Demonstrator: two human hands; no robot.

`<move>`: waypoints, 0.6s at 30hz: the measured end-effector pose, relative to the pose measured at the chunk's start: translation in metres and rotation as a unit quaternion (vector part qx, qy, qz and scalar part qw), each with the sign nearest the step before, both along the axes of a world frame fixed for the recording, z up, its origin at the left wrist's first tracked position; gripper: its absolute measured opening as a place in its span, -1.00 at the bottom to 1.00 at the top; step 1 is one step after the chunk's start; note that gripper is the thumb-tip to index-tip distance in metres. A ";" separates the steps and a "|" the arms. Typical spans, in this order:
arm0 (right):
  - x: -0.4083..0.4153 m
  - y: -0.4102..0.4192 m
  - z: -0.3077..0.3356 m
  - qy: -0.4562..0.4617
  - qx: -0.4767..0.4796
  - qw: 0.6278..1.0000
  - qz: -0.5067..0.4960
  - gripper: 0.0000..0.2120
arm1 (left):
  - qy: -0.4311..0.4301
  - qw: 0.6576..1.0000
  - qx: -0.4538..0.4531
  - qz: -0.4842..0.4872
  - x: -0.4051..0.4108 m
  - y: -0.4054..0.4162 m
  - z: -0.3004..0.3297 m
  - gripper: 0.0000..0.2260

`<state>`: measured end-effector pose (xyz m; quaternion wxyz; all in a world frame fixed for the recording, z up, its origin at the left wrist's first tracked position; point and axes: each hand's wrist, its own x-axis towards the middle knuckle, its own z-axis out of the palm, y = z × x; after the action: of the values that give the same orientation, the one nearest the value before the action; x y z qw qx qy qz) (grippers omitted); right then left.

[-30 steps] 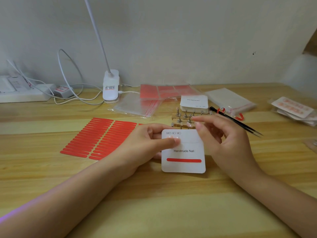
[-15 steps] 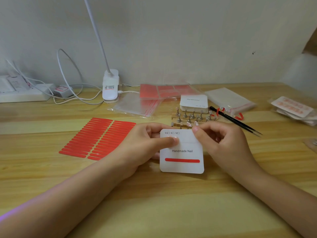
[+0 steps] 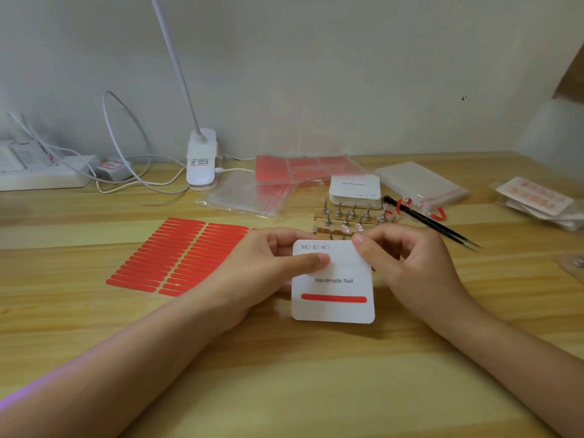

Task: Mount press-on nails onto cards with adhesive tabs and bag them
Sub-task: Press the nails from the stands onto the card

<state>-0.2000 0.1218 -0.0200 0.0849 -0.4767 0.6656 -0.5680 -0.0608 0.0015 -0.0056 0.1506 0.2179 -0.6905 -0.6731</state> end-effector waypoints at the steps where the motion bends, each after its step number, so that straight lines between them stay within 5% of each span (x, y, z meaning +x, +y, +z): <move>1: 0.000 0.000 0.000 0.002 0.001 1.000 0.004 -0.76 | -0.002 1.000 -0.003 0.000 0.000 0.000 0.000 -0.89; 15: -0.003 -0.001 -0.002 0.004 0.051 0.999 0.011 -0.77 | -0.046 0.997 -0.066 0.016 -0.001 0.001 0.001 -0.89; 18: -0.005 0.000 -0.002 0.009 0.064 0.998 0.007 -0.78 | -0.040 0.998 -0.055 0.004 0.001 0.000 0.005 -0.73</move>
<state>-0.2045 0.1214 -0.0216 0.1131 -0.4806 0.6977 -0.5191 -0.0599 0.0010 -0.0007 0.1374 0.2389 -0.7308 -0.6246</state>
